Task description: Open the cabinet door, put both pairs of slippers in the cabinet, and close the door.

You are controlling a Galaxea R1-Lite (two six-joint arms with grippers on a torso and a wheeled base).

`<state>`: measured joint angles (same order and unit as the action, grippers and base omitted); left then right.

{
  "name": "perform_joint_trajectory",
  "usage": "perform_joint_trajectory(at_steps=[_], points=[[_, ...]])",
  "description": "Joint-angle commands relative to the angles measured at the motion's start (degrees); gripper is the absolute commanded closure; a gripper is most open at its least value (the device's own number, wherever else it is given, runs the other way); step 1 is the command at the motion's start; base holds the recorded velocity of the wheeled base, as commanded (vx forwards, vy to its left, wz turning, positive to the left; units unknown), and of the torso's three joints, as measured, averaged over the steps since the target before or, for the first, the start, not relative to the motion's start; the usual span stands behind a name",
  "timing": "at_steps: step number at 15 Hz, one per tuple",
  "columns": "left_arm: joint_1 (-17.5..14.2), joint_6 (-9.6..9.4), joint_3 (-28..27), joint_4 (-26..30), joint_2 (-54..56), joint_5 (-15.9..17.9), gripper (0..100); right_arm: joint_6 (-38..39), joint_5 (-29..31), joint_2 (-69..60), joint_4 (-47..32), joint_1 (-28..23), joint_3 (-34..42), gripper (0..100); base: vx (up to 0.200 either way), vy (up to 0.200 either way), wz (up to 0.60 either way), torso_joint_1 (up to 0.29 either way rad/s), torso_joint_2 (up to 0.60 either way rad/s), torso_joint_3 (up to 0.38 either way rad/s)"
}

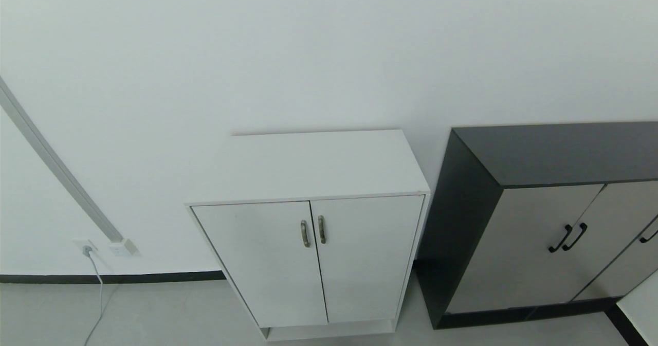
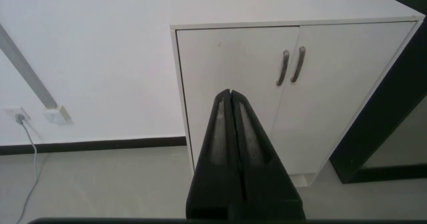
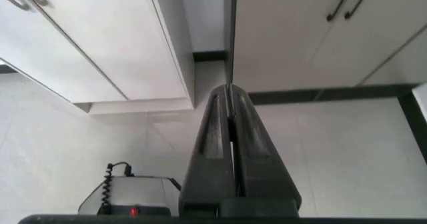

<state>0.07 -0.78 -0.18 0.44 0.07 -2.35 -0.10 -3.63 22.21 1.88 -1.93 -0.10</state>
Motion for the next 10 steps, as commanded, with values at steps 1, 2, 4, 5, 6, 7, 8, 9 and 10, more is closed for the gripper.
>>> perform_joint_trajectory(at_steps=[1,2,4,5,6,7,8,9,10], points=[[0.01,-0.01,0.01,0.0,-0.07,-0.02,100,-0.08,0.56,-2.96,0.06,0.08,0.01,100,0.0,0.0,0.0,0.0,0.0,0.0],[0.01,-0.01,0.01,0.0,-0.07,-0.02,100,-0.08,1.0,-4.55,-0.03,0.08,-0.08,100,0.0,0.0,0.0,0.0,0.0,0.0],[0.01,-0.01,0.01,0.0,-0.07,-0.02,100,-0.25,1.87,-7.97,0.06,-0.18,-0.08,100,0.0,0.0,0.0,0.0,0.0,0.0],[0.01,-0.01,0.01,0.0,-0.07,-0.02,100,-0.87,2.49,-9.73,-0.03,-0.18,-0.17,100,0.0,0.0,0.0,0.0,0.0,0.0],[0.01,-0.01,0.01,0.0,-0.07,-0.02,100,-3.51,3.28,-13.86,-1.35,-0.27,0.1,100,0.0,0.0,0.0,0.0,0.0,0.0],[0.01,-0.01,0.01,0.0,-0.07,-0.02,100,-3.86,3.37,-16.41,-1.97,-0.27,0.1,100,0.0,0.0,0.0,0.0,0.0,0.0],[0.01,-0.01,0.01,0.0,-0.07,0.07,100,-3.59,3.54,-18.52,-1.79,-0.27,0.1,100,0.0,0.0,0.0,0.0,0.0,0.0],[0.01,-0.01,0.01,-0.09,-0.07,-0.02,100,-1.57,3.54,-18.52,-1.88,-0.18,0.1,100,0.0,0.0,0.0,0.0,0.0,0.0],[0.01,-0.01,0.01,-0.09,-0.07,0.07,100,0.71,3.63,-18.52,-1.88,-0.1,0.1,100,0.0,0.0,0.0,0.0,0.0,0.0]])
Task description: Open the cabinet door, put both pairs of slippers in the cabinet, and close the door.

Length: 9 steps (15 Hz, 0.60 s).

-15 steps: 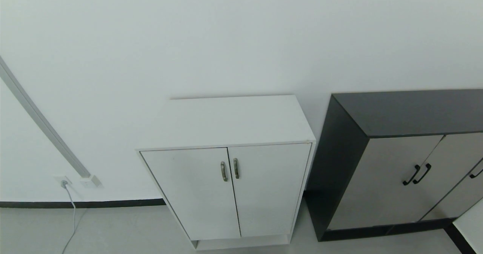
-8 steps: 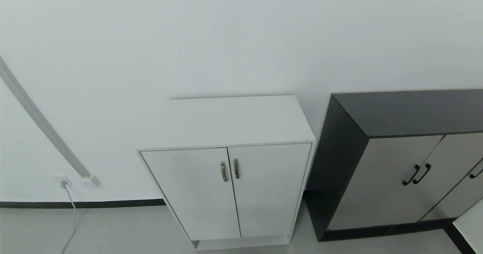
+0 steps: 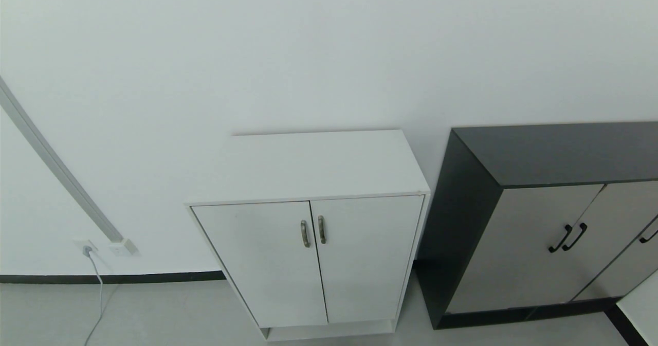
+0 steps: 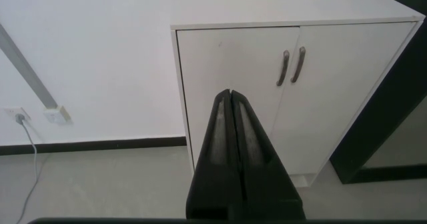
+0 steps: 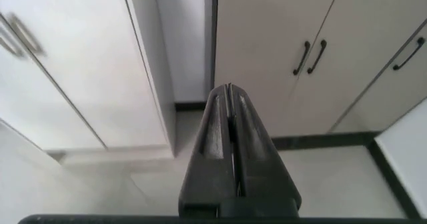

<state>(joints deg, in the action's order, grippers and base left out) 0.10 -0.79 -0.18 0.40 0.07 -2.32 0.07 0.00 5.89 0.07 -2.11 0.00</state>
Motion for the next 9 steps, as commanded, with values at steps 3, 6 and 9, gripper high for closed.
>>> perform_joint_trajectory(at_steps=[3,6,9], points=[[-0.01,0.0,0.01,-0.05,-0.07,0.03,100,0.54,0.18,-2.28,-0.07,0.18,0.0,100,0.0,0.0,0.0,0.0,0.0,0.0],[-0.01,0.0,0.01,0.04,-0.07,0.03,100,0.45,-0.18,-4.75,0.01,2.64,0.0,100,0.0,0.0,0.0,0.0,0.0,0.0],[-0.01,0.0,0.01,-0.05,-0.07,0.03,100,0.54,0.88,-5.89,-0.07,2.28,0.0,100,0.0,0.0,0.0,0.0,0.0,0.0]])
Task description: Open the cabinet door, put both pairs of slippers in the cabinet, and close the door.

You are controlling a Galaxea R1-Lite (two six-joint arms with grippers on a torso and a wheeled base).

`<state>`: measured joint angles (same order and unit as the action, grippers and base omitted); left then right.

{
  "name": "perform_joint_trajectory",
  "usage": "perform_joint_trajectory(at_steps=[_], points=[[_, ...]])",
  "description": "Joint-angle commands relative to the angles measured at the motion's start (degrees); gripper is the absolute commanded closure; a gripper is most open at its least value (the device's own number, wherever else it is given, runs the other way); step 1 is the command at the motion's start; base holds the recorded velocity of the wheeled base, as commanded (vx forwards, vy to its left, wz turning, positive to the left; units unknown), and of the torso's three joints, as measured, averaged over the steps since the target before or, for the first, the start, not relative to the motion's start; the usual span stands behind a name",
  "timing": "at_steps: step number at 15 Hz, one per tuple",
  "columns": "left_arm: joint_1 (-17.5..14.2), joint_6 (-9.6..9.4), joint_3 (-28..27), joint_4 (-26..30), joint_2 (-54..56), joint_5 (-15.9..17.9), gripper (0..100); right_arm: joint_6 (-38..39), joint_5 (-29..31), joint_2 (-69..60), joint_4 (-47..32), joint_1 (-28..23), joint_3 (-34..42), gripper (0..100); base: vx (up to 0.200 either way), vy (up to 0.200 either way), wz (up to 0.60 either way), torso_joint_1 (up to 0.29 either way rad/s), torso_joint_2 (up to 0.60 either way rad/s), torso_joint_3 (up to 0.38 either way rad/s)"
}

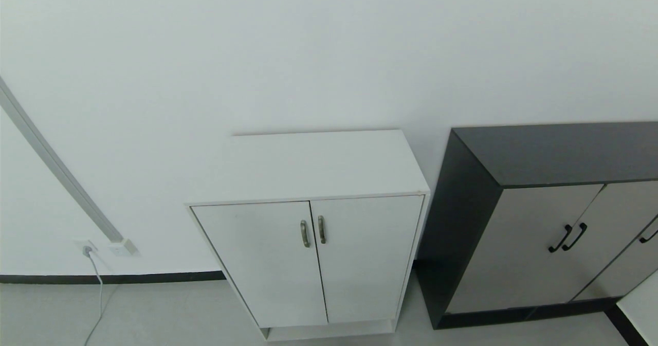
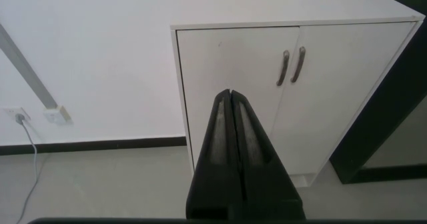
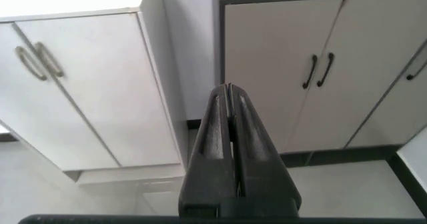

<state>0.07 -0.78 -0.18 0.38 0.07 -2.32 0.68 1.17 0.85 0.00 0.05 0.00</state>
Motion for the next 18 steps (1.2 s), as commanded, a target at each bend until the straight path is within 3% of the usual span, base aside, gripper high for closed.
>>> perform_joint_trajectory(at_steps=[1,18], points=[[0.01,-0.01,0.01,-0.03,-0.07,-0.06,100,0.2,0.76,-0.85,0.0,0.13,0.0,100,0.0,0.0,0.0,0.0,0.0,0.0],[0.01,-0.01,0.09,-0.03,-0.07,-0.14,100,0.2,-0.29,-0.85,0.09,0.13,0.0,100,0.0,0.0,0.0,0.0,0.0,0.0]])
